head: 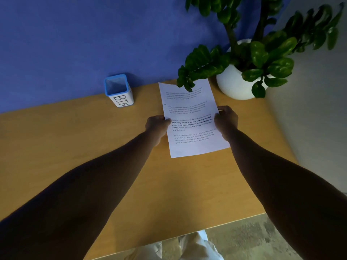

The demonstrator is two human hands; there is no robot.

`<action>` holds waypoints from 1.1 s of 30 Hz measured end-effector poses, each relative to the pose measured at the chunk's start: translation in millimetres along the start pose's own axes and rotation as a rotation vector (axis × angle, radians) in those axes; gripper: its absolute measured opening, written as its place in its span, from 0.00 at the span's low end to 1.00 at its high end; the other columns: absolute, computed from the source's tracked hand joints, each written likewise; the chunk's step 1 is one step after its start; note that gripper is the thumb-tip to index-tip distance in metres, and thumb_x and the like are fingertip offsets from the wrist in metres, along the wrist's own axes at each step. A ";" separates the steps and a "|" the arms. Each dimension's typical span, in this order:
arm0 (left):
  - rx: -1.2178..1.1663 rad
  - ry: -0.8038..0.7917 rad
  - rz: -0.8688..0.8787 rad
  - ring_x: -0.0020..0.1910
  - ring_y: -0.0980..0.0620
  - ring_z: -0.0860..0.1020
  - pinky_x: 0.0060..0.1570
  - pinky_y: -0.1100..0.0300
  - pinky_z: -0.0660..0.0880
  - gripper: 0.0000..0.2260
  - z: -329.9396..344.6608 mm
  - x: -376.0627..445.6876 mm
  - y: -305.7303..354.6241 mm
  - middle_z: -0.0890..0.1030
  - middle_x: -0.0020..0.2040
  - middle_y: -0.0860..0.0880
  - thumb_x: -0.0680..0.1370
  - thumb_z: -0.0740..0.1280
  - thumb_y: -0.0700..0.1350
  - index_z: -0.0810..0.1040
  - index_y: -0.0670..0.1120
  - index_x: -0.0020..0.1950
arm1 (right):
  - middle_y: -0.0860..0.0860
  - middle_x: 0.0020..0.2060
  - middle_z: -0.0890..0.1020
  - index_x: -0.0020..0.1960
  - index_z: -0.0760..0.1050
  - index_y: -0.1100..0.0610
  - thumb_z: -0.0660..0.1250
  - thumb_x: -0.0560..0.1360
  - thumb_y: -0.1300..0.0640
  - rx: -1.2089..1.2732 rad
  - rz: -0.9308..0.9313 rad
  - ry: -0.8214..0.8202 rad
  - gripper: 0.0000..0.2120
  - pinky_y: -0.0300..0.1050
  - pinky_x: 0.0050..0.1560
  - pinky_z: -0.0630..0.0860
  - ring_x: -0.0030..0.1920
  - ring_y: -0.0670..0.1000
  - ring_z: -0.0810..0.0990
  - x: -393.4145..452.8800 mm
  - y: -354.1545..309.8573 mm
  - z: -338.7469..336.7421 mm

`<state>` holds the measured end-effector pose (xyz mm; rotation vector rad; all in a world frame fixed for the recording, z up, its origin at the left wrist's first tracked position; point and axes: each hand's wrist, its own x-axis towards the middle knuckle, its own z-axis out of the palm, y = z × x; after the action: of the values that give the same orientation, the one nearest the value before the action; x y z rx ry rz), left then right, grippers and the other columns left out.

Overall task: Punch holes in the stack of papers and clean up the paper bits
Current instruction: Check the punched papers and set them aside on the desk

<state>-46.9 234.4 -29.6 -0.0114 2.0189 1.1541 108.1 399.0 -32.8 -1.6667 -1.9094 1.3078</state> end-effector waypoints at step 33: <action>0.798 0.205 0.552 0.69 0.45 0.68 0.62 0.48 0.74 0.24 10.0 2.2 -35.9 0.73 0.72 0.50 0.76 0.71 0.50 0.73 0.48 0.71 | 0.54 0.62 0.78 0.63 0.76 0.58 0.66 0.76 0.56 -0.455 -0.231 0.166 0.16 0.53 0.56 0.73 0.62 0.58 0.72 6.2 28.1 19.6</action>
<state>-28.9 221.5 -59.6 0.9020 2.6275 0.5743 110.1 393.8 -67.2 -1.6162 -2.3293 0.6590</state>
